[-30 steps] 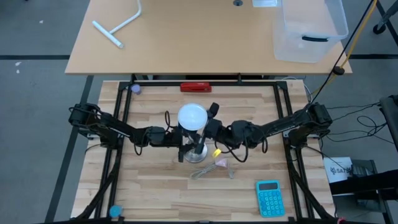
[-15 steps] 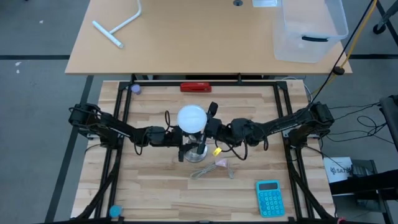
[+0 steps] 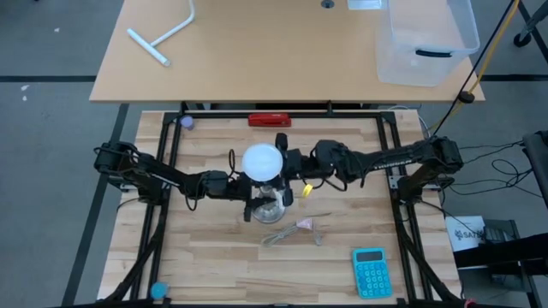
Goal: Screw lightbulb
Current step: Remove the white lightbulb from the silver lamp
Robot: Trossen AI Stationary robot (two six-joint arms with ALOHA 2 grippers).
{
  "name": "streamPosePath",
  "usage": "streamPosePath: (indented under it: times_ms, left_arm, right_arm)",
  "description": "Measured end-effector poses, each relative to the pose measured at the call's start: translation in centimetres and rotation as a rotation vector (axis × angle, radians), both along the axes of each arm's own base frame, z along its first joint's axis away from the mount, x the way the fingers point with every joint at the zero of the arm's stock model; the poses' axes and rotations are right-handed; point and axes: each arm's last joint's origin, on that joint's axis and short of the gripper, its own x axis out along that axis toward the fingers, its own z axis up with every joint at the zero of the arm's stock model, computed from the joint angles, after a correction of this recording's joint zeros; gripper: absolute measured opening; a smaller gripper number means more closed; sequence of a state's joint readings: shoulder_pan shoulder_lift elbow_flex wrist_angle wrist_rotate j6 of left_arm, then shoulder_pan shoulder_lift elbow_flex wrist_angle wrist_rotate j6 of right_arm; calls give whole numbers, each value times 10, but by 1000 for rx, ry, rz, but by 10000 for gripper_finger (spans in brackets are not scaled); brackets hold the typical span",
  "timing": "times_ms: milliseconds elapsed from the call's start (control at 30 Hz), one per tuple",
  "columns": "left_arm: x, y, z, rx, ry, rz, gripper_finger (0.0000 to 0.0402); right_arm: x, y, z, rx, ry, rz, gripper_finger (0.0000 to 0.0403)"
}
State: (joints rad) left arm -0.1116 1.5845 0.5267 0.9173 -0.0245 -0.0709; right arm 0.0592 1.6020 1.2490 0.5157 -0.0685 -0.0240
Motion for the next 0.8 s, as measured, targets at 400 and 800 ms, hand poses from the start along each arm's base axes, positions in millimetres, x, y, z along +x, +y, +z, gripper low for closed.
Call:
streamPosePath:
  times_ms: [400,800]
  left_arm:
    - [0,-1,0,2,-2,-29,190]
    - [2,-2,-6,1,19,-54,190]
  right_arm:
    - [-1,-26,1,99,12,244,132]
    - [0,-26,10,111,21,324,162]
